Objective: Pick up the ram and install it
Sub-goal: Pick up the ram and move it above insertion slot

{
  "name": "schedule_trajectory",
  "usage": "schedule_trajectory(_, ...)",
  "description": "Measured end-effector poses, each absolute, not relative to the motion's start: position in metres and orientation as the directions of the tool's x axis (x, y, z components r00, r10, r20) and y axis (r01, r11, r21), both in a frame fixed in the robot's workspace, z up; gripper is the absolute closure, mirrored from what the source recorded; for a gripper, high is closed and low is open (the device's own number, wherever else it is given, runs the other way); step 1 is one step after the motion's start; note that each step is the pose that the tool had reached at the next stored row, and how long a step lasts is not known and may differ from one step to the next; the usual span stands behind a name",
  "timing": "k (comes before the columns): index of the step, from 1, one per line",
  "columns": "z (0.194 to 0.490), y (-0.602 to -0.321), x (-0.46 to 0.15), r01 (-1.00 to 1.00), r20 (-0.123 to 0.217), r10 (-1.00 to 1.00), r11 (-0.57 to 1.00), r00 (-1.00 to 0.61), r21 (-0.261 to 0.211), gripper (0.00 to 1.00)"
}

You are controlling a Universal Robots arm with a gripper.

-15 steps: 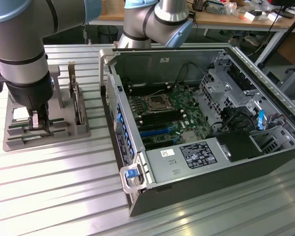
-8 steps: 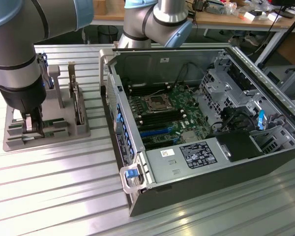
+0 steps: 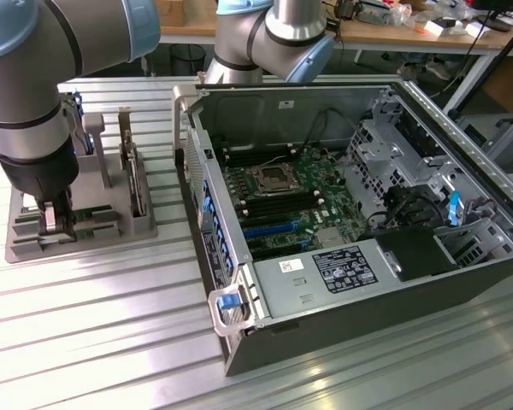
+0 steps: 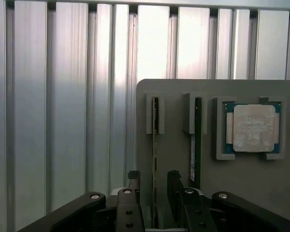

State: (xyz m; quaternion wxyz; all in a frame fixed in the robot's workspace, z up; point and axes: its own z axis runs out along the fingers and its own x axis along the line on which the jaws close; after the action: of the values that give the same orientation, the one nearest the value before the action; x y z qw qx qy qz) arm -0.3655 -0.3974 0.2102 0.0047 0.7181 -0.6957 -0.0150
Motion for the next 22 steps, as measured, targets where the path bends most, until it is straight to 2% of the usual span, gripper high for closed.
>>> schedule_trajectory(6, 0.2084, -0.3965, -0.3666, -0.999, -0.015, -0.999, -0.034, 0.033, 0.028, 0.64)
schedule_trajectory(7, 0.2084, -0.3965, -0.3666, -0.999, -0.015, -0.999, -0.034, 0.033, 0.028, 0.72)
schedule_trajectory(8, 0.2084, -0.3965, -0.3666, -0.999, -0.015, -0.999, -0.034, 0.033, 0.028, 0.84)
schedule_trajectory(9, 0.2084, -0.3965, -0.3666, -0.999, -0.015, -0.999, -0.034, 0.033, 0.028, 0.88)
schedule_trajectory(22, 0.2111, -0.3965, -0.3666, -0.999, -0.015, -0.999, -0.034, 0.033, 0.028, 0.88)
